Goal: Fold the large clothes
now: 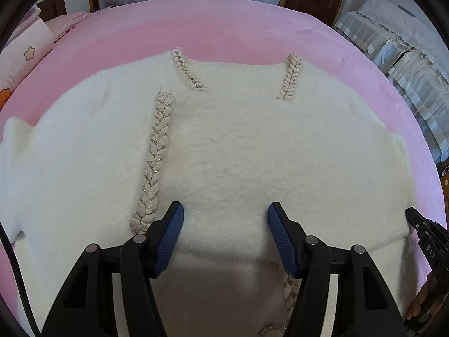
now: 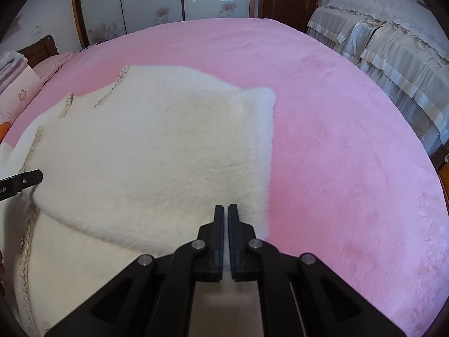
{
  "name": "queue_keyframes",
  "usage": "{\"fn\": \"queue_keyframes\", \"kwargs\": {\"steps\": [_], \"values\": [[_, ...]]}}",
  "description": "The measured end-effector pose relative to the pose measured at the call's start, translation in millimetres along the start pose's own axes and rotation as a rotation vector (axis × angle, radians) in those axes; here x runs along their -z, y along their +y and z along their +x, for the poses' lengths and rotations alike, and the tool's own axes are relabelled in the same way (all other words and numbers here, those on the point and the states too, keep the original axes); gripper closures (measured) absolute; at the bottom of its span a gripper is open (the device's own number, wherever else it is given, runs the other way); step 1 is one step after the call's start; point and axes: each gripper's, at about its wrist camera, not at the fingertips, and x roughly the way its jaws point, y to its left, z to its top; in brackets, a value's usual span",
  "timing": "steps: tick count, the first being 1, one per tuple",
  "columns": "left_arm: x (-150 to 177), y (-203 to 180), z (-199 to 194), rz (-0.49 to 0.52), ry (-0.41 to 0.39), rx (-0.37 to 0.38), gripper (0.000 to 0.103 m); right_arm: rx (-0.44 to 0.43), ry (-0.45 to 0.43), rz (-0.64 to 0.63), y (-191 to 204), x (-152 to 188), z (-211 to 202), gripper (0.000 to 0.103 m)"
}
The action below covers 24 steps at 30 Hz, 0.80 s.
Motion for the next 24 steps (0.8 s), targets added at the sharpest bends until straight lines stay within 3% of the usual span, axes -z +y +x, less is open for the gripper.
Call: {"fn": "queue_keyframes", "kwargs": {"steps": [4, 7, 9, 11, 15, 24], "values": [[0.6, 3.1, -5.3, -0.001, 0.01, 0.005, 0.042, -0.006, 0.021, -0.011, 3.4, -0.6, -2.4, 0.095], [2.5, 3.5, -12.9, -0.011, 0.011, -0.009, 0.042, -0.046, 0.036, -0.001, 6.7, -1.1, -7.2, 0.078], [4.8, 4.3, -19.6, -0.018, 0.017, -0.019, 0.042, -0.089, 0.034, 0.033, 6.5, -0.5, -14.2, 0.059], [7.4, 5.1, -25.8, -0.023, 0.021, -0.031, 0.042, -0.135, 0.021, 0.087, 4.5, 1.2, -23.5, 0.053], [15.6, 5.4, -39.6, -0.035, 0.021, -0.056, 0.042, -0.127, 0.037, 0.128, 4.6, 6.3, -34.8, 0.053], [58.6, -2.5, -85.6, -0.021, 0.013, -0.02, 0.042, -0.039, 0.048, 0.035, 33.0, 34.6, -74.5, 0.053]]}}
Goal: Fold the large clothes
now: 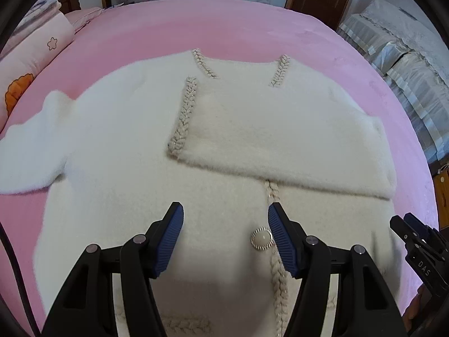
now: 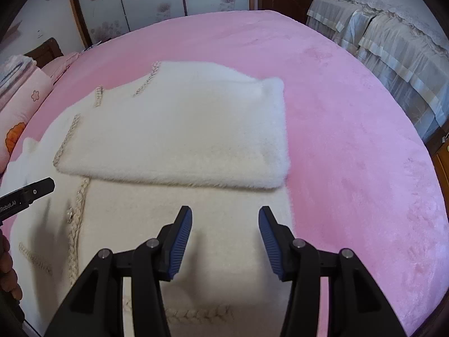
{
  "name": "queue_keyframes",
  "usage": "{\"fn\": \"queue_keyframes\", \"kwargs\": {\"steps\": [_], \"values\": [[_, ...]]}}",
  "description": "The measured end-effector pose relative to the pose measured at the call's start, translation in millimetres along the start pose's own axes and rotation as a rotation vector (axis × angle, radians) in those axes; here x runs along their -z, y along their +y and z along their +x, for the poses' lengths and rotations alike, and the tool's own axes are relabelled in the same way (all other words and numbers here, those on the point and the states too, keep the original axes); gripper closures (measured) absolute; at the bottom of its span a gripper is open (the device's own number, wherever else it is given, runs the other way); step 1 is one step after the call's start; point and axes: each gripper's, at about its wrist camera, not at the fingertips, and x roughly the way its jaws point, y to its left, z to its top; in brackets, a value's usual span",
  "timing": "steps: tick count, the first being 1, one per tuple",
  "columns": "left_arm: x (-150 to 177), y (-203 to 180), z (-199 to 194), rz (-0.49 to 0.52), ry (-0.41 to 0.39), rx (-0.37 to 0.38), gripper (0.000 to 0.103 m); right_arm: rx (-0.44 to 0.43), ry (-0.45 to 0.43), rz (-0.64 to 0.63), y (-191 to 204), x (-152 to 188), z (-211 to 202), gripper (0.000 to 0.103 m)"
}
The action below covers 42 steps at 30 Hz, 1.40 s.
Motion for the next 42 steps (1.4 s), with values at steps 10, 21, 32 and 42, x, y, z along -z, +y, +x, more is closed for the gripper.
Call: {"fn": "queue_keyframes", "kwargs": {"steps": [10, 21, 32, 42], "values": [[35.2, 17.6, -73.0, 0.045, -0.092, 0.036, 0.04, 0.001, -0.044, -0.127, 63.8, 26.2, -55.2, 0.053], [27.3, 123.3, -151.1, -0.002, -0.168, 0.07, 0.035, -0.058, -0.128, -0.227, 157.4, 30.9, -109.8, 0.053], [12.1, 300.4, -140.2, -0.236, -0.182, 0.035, 0.035, -0.134, -0.191, -0.28, 270.6, 7.3, -113.0, 0.053], [21.3, 461.2, -66.0, -0.643, -0.123, 0.017, 0.035, -0.191, -0.123, -0.354, 352.4, 4.0, -66.2, 0.053]]}}
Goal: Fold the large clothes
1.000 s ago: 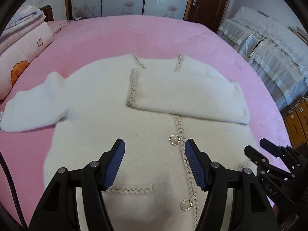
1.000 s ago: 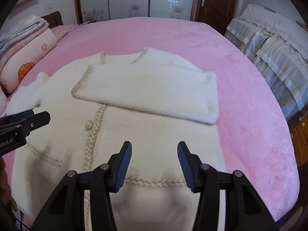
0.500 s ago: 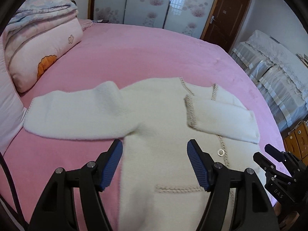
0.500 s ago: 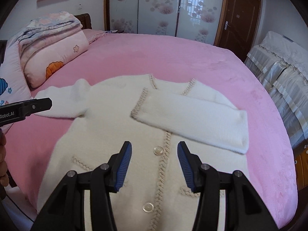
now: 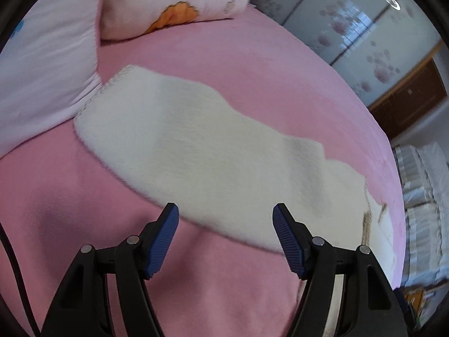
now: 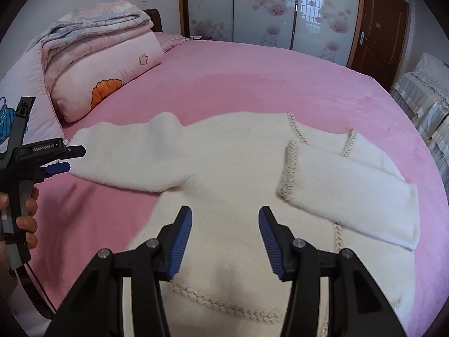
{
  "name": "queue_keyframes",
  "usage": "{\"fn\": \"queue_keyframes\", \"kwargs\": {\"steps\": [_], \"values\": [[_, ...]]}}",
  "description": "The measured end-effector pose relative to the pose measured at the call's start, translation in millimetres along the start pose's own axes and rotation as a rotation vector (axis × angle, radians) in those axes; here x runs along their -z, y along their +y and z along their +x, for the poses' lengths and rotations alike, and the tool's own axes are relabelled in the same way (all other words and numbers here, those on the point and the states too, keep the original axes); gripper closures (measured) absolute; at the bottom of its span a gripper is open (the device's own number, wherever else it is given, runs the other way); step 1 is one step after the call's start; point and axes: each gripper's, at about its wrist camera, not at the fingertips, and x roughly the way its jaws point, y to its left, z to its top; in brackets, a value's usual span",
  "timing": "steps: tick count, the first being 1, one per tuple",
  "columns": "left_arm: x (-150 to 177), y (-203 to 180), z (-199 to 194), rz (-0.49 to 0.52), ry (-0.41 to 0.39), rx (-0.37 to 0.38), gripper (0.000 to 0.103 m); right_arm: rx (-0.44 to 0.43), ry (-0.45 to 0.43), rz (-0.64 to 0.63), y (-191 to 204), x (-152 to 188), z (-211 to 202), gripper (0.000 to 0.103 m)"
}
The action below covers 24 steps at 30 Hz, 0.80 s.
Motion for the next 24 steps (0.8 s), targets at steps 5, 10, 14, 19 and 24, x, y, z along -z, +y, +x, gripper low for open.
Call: {"fn": "queue_keyframes", "kwargs": {"steps": [5, 10, 14, 19, 24], "values": [[-22.7, 58.4, 34.2, -0.19, 0.038, -0.086, 0.035, -0.008, 0.014, -0.013, 9.6, -4.2, 19.9, 0.053], [-26.0, 77.3, 56.0, -0.218, 0.08, -0.048, 0.034, 0.005, 0.03, -0.009, 9.8, -8.3, 43.2, 0.053], [-27.1, 61.3, 64.5, -0.118, 0.085, -0.075, 0.027, 0.011, 0.053, 0.026, 6.8, -15.7, 62.1, 0.053], [-29.6, 36.0, 60.6, 0.004, 0.011, -0.149, 0.092, 0.002, 0.059, 0.047, 8.8, -11.0, 67.1, 0.053], [-21.9, -12.4, 22.8, 0.131, -0.163, -0.193, 0.097, 0.026, 0.07, 0.047, -4.0, 11.1, 58.4, 0.053]]}}
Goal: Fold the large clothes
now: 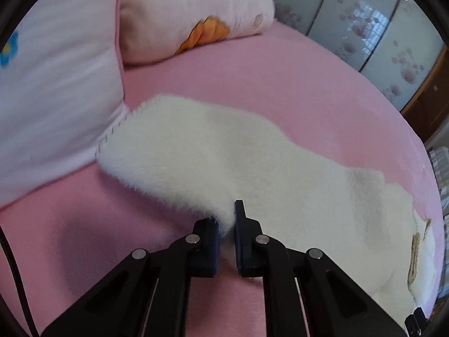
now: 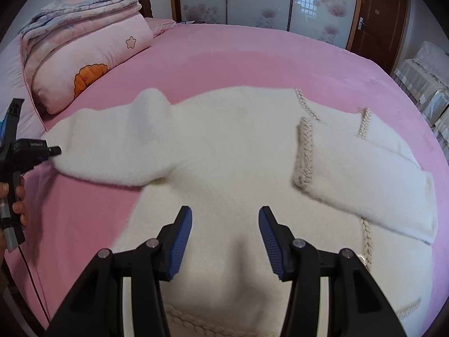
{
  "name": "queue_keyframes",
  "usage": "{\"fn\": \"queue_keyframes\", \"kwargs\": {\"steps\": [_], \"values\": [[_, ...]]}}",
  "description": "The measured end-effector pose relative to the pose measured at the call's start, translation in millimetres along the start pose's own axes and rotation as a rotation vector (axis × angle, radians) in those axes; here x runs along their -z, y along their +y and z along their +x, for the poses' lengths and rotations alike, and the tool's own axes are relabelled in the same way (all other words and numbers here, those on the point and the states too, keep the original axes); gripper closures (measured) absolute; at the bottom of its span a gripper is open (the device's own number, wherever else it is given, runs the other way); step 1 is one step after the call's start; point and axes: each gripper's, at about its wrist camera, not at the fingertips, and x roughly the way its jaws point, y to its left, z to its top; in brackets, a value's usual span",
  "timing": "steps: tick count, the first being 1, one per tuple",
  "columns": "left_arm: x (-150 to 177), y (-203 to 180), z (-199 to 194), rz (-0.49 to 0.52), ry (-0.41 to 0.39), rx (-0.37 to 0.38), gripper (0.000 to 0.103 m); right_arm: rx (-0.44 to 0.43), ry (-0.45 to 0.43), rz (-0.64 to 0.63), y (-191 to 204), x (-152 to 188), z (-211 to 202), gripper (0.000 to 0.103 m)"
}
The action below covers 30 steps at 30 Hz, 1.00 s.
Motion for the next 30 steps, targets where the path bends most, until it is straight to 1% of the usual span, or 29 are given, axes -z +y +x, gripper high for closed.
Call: {"fn": "queue_keyframes", "kwargs": {"steps": [1, 2, 4, 5, 7, 8, 10, 11, 12, 14, 15, 17, 19, 21, 22, 24, 27, 30], "values": [[-1.1, -17.0, -16.9, 0.053, -0.061, 0.001, 0.097, 0.005, 0.001, 0.008, -7.7, 6.5, -4.0, 0.053], [-0.4, -35.2, -35.1, 0.101, -0.117, 0.022, 0.097, 0.01, 0.003, 0.015, -16.0, 12.5, -7.5, 0.053], [6.5, -71.0, -69.2, 0.178, -0.195, 0.108, 0.097, 0.029, 0.003, 0.029, -35.8, 26.0, -17.4, 0.053], [13.4, -94.7, -86.2, 0.227, -0.226, 0.152, 0.097, 0.041, 0.002, 0.034, -47.0, 32.5, -22.8, 0.053], [31.6, -143.1, -112.9, 0.327, -0.251, 0.23, 0.097, 0.071, -0.002, 0.054, -70.2, 43.1, -33.4, 0.053], [45.2, -172.2, -122.7, 0.387, -0.239, 0.279, 0.097, 0.087, -0.005, 0.069, -82.4, 47.8, -38.8, 0.053], [66.9, -222.7, -127.9, 0.499, -0.187, 0.349, 0.096, 0.11, -0.01, 0.121, -110.9, 54.5, -49.1, 0.053], [86.3, -251.7, -126.7, 0.567, -0.137, 0.387, 0.095, 0.119, -0.014, 0.15, -123.6, 56.5, -53.5, 0.053], [99.1, -269.1, -122.4, 0.619, -0.089, 0.409, 0.094, 0.129, -0.022, 0.186, -138.6, 58.9, -59.0, 0.053], [134.4, -300.7, -106.4, 0.713, 0.017, 0.434, 0.088, 0.142, -0.032, 0.232, -160.9, 63.2, -66.2, 0.053], [155.0, -313.5, -97.3, 0.742, 0.073, 0.439, 0.086, 0.148, -0.034, 0.248, -170.2, 65.4, -68.9, 0.053], [187.1, -326.0, -88.6, 0.759, 0.144, 0.433, 0.085, 0.157, -0.037, 0.272, -186.6, 70.4, -73.0, 0.053], [211.7, -328.0, -80.8, 0.753, 0.187, 0.423, 0.084, 0.151, -0.037, 0.284, -198.4, 76.0, -74.4, 0.053], [226.1, -317.2, -76.3, 0.721, 0.211, 0.427, 0.081, 0.145, -0.034, 0.29, -206.5, 82.2, -73.6, 0.053], [230.2, -308.4, -75.3, 0.696, 0.221, 0.43, 0.076, 0.142, -0.031, 0.294, -208.7, 84.9, -72.8, 0.053], [233.2, -287.9, -71.0, 0.65, 0.235, 0.433, 0.075, 0.122, -0.022, 0.3, -211.6, 89.0, -69.0, 0.053], [261.4, -268.7, -77.7, 0.598, 0.228, 0.41, 0.075, 0.088, -0.019, 0.291, -206.5, 91.6, -65.9, 0.053], [258.4, -239.2, -82.7, 0.515, 0.207, 0.391, 0.075, 0.043, -0.031, 0.263, -194.7, 85.1, -64.0, 0.053]]}}
